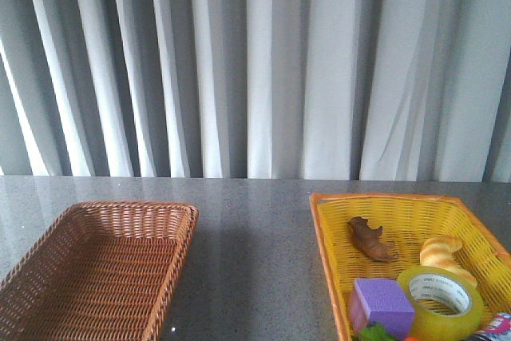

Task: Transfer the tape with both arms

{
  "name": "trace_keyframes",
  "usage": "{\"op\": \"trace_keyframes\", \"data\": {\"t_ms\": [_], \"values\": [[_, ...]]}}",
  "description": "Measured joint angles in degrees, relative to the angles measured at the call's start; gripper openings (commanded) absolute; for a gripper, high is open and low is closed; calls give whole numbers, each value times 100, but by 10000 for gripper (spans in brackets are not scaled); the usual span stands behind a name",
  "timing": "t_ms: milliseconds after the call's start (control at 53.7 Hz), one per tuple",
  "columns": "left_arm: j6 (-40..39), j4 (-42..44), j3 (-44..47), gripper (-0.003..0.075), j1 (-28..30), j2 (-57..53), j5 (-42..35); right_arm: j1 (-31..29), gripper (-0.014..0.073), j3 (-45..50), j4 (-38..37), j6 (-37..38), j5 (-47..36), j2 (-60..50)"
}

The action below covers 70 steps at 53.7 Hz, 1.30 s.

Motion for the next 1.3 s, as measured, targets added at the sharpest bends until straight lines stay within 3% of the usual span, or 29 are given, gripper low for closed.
{"op": "trace_keyframes", "data": {"t_ms": [652,876,1081,1304], "values": [[13,5,0,-6,0,0,-49,0,-5,0,120,0,-308,0],[-441,-202,-89,-6,0,0,-1730,0,-5,-332,420,101,-1234,0],[-276,-235,-1106,-6,0,208,-2602,0,-5,-1778,-378,411,-1900,686],[0,-235,-3294,-6,-6,2329,-1976,0,-5,-3618,-1505,1715,-1325,2790]]}}
